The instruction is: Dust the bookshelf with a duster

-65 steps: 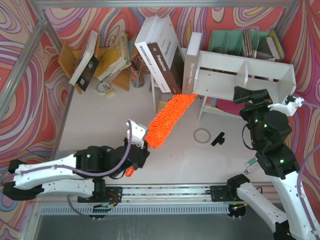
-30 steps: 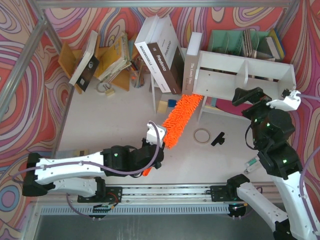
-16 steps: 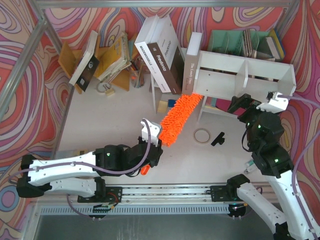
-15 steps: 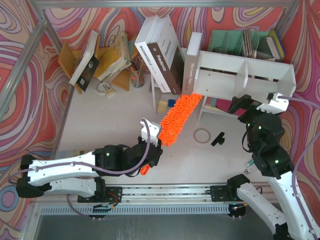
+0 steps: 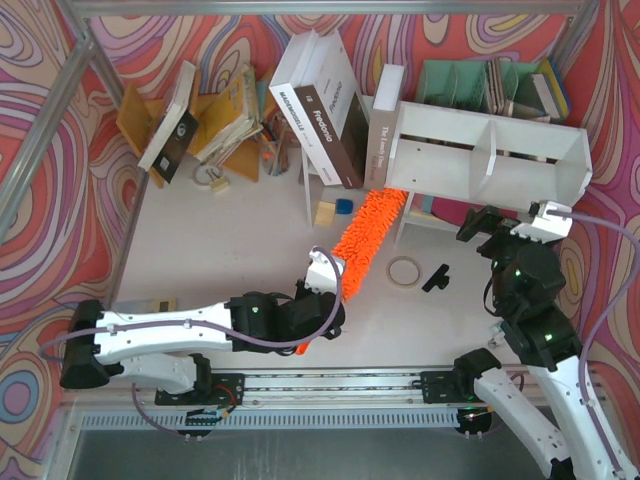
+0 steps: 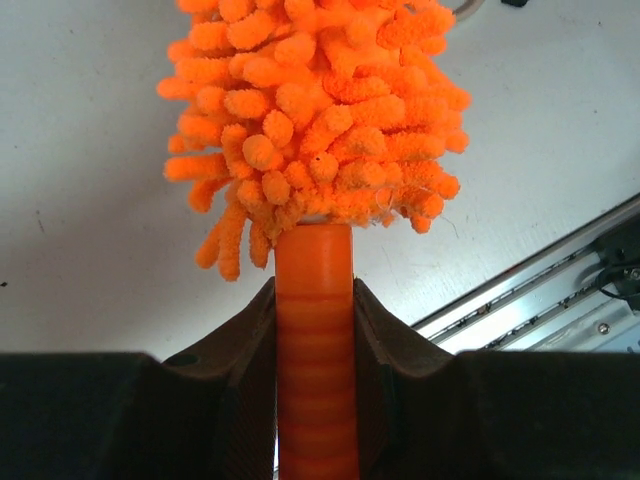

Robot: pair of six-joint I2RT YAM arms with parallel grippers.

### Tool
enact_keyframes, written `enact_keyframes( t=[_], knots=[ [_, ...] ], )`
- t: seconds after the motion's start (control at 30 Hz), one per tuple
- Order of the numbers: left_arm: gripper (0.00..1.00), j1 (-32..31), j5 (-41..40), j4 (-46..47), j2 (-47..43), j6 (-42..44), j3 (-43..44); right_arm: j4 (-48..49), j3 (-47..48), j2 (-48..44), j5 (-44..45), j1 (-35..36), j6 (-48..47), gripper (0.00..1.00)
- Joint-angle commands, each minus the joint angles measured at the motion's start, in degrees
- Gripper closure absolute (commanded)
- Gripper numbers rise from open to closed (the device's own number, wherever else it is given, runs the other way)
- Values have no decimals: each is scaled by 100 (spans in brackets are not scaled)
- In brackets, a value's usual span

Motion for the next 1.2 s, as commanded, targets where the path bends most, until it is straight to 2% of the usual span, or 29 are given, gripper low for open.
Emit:
enact_keyframes(
  t=[0.0,0.2,0.33,0.5,0.7,0.77,0.87,0.97,1.17],
  knots=[
    [100,-35,-318,381,-359,67,-134,321,-107,-166,109,-6,-181,1],
    [100,-38,-1244,294,-1205,-397,-548,401,-217,-281,123,-7,-251,1],
    [100,-23,-1530,56,-1814,-578,-763,428,-276,-298,129,-11,-241,1],
    [100,-16,-1912,-698,-2153,-886,-784,461,-317,-330,159,-2,-253,1],
    [100,33,-2498,-1825,-2433,-1707,-752,461,-344,-391,188,-6,-267,1],
    [100,59,-2467,-1909,-2529,-1814,-814,477,-362,-419,188,-6,-272,1],
    [100,110,-2134,-1382,-2615,-1432,-984,487,-372,-418,192,-11,-271,1],
    [100,147,-1680,-903,-2279,-1142,-938,499,-383,-415,205,-6,-271,1],
    [100,483,-1143,-799,-1502,-1392,-951,491,-391,-433,217,-6,-263,1]
  ],
)
